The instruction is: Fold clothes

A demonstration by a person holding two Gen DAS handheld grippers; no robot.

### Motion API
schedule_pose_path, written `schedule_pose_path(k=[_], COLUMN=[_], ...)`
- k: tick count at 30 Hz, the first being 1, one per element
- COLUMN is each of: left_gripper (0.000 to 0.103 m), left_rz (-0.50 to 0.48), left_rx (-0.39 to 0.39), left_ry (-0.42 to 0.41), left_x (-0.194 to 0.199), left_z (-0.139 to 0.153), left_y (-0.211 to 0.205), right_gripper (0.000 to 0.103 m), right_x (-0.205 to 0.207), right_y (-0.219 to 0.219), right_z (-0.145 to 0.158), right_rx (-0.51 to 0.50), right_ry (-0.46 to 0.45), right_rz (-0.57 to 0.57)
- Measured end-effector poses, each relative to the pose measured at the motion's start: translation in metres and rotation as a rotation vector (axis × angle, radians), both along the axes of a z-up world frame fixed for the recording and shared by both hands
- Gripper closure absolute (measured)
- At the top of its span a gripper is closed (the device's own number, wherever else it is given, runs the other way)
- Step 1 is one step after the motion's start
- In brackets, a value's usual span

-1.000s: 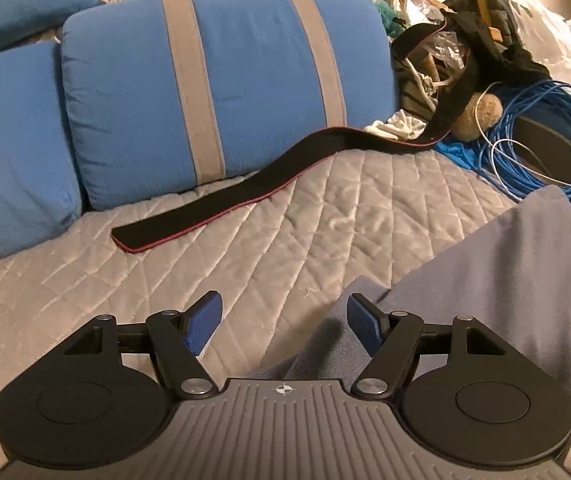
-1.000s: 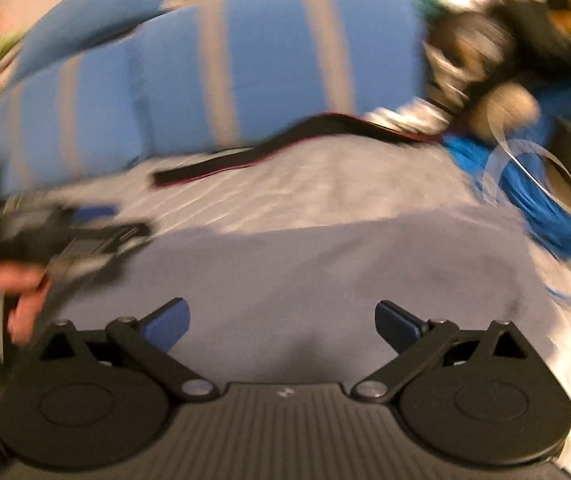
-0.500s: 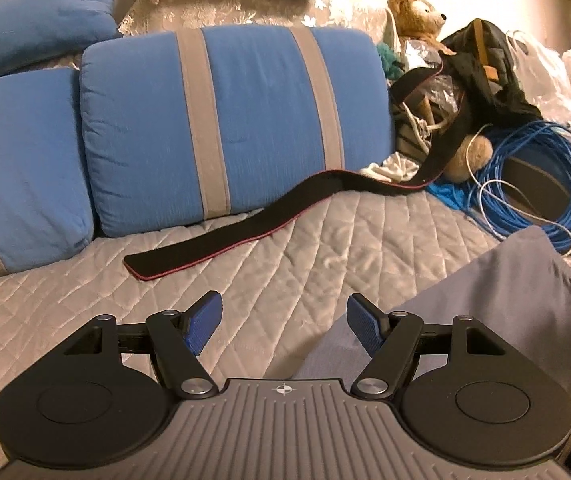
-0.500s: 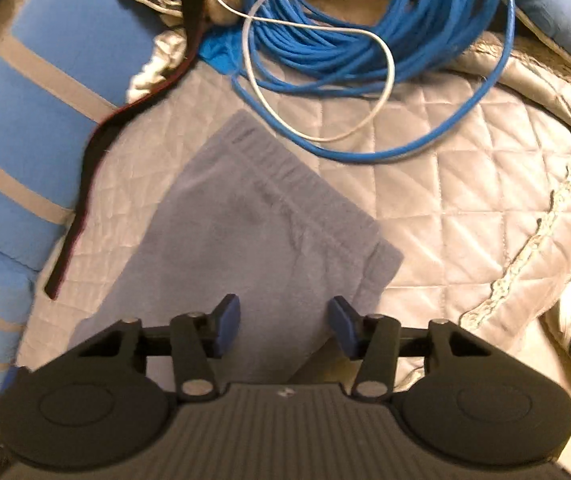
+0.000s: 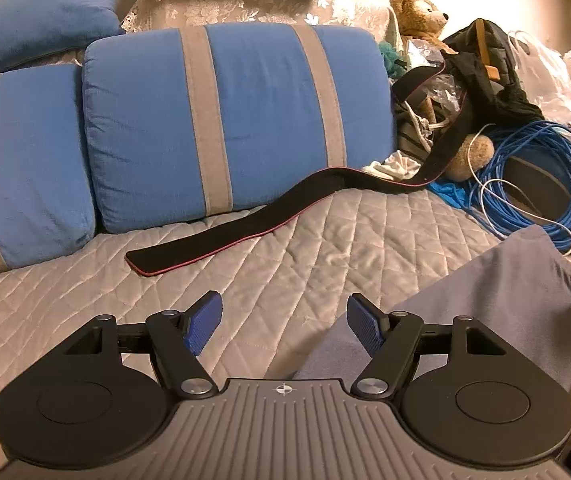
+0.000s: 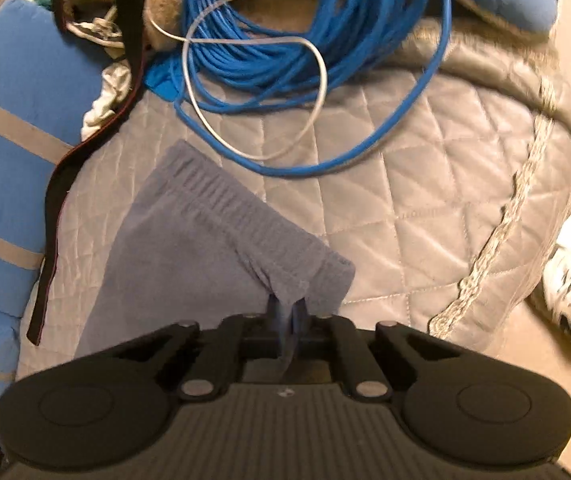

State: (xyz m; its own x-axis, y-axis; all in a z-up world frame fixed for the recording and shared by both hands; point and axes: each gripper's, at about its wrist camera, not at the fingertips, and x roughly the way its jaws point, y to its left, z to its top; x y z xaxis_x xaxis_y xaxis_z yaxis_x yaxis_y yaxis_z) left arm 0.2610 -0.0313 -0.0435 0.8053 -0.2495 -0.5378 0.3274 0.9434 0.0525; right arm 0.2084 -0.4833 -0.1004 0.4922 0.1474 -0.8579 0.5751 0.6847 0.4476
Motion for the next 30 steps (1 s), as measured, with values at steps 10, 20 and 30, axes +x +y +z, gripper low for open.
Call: schedule_pose_path(k=[10, 20, 30], left_gripper=[0.035, 0.035, 0.035], left_rz=[-0.011, -0.008, -0.02], left_rx=[0.016, -0.019, -0.196], left_ry=[0.002, 0.008, 0.166], left_x=[-0.001, 0.005, 0.043], left_z=[-0.001, -0.001, -0.023], left_y=[-0.003, 0.002, 0.019], right_gripper=[0.098, 0.0, 0.0], right_x=[-0.005, -0.021, -0.022], right_y=[0.011, 0.098, 0.283], right_z=[0.015, 0.056, 0.022], right_rx=[-0.104, -0.414, -0.655], right_ry=[0.053, -0.17, -0.417], right_rz=[0.041, 0.244, 0.996])
